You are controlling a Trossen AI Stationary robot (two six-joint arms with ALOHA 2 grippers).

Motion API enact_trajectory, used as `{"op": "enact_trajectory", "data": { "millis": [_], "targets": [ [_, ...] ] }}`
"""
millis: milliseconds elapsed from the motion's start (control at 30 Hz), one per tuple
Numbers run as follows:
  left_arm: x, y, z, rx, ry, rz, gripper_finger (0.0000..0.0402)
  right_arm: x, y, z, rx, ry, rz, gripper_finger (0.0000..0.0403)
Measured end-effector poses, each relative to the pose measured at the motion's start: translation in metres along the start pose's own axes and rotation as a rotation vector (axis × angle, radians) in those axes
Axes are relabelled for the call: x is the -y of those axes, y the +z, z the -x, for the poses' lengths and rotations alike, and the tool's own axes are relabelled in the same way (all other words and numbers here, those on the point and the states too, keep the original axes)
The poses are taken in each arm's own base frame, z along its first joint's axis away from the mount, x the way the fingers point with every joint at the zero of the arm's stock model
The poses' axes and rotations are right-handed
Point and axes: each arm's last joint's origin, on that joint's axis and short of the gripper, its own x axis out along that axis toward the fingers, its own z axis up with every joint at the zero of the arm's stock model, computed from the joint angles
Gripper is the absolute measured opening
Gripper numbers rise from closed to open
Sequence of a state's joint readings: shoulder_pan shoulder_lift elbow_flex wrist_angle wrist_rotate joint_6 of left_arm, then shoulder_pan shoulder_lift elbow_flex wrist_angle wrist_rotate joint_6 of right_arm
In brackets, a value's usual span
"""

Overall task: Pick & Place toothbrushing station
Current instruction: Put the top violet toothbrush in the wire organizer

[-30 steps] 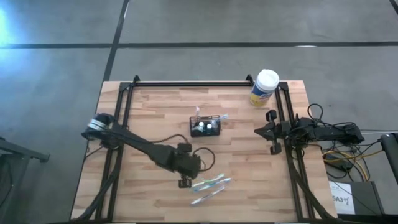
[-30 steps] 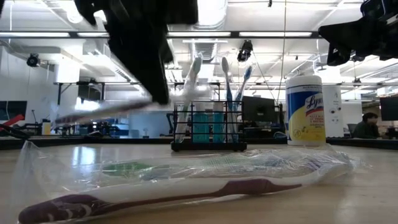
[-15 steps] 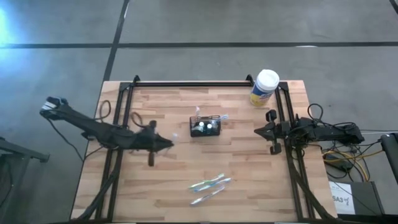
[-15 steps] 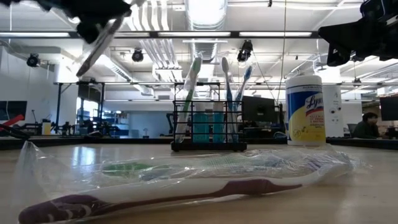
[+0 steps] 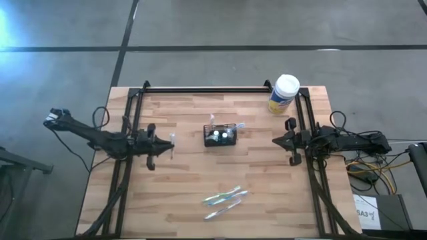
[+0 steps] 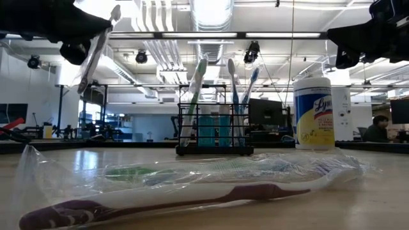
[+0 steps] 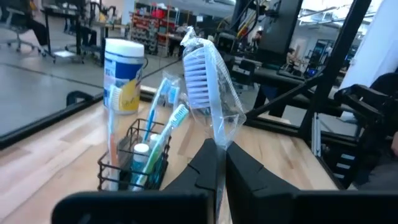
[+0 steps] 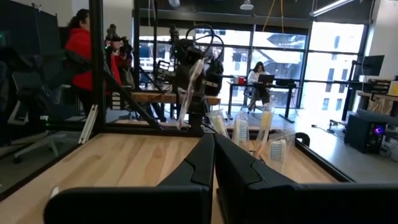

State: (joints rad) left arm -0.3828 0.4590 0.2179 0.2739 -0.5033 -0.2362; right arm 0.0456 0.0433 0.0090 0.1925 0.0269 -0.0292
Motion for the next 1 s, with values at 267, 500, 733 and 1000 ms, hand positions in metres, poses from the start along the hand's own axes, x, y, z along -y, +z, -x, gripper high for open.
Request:
{"op": "enact_trajectory", "data": {
  "millis": [267,500,733,1000],
  "targets": [
    [-0.008,-0.006,0.01,0.034,0.01,-0.003,0.0011,0.0,-0.001,0.0,-0.007,0.0,0.0,0.0008],
    [-0.013,-0.01,0.015,0.08,0.05,0.019,0.0011,0.0,-0.001,0.0,-0.007,-0.001,0.001,0.0008],
    [-0.012,0.006,0.011,0.139,0.168,0.026,0.0011,0.0,-0.001,0.0,-0.007,-0.001,0.004,0.0008],
    [0.006,0.053,-0.011,0.198,0.175,-0.138,0.0011,0.0,-0.001,0.0,-0.006,-0.001,0.009,0.0008]
  ]
}}
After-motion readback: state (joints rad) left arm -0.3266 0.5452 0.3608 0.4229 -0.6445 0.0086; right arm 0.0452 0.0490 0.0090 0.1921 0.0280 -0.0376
